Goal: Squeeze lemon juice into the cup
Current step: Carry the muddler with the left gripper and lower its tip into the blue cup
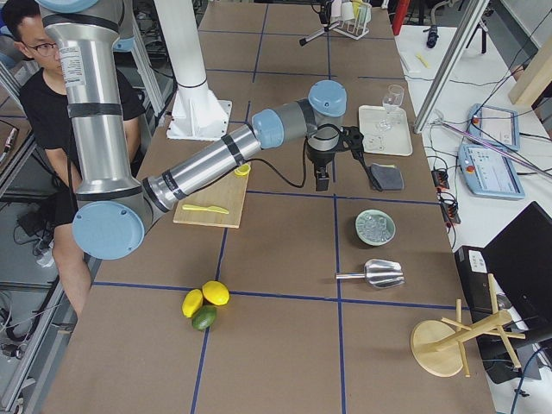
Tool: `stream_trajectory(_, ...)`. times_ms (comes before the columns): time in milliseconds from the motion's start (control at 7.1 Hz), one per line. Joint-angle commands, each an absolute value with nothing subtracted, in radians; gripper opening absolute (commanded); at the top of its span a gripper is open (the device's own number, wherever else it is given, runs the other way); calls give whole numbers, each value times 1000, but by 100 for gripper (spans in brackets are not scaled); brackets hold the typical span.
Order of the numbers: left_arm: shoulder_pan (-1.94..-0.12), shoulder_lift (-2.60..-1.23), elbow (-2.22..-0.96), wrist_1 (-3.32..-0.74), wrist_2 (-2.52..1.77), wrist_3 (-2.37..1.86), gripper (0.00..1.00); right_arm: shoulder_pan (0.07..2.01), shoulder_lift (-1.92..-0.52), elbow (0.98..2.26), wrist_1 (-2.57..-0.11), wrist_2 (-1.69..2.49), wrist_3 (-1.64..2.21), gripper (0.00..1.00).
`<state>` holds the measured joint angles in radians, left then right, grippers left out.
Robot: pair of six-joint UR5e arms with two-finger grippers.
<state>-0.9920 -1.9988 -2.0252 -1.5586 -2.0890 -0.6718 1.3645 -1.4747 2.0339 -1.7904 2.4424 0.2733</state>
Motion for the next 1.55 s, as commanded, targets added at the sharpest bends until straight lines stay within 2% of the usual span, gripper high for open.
stream_trajectory(0, -857, -2075, -2054, -1729, -1937, -822, 0, 1387, -1511, 2036, -1792, 2439, 275, 100)
stream_trajectory(704, -502, -2031, -2109, -2043, -1371, -1118, 0, 1448, -1586, 2014, -1792, 2401, 201, 100)
stream_trajectory(985, -369, -2002, -2111, -2059, -1162, -1196, 0, 1466, -1629, 2011, -1792, 2381, 108, 100)
stream_trajectory(1408, -322, -2016, -2053, -2060, -1098, -1207, 0, 1473, -1646, 2011, -1790, 2379, 100, 100)
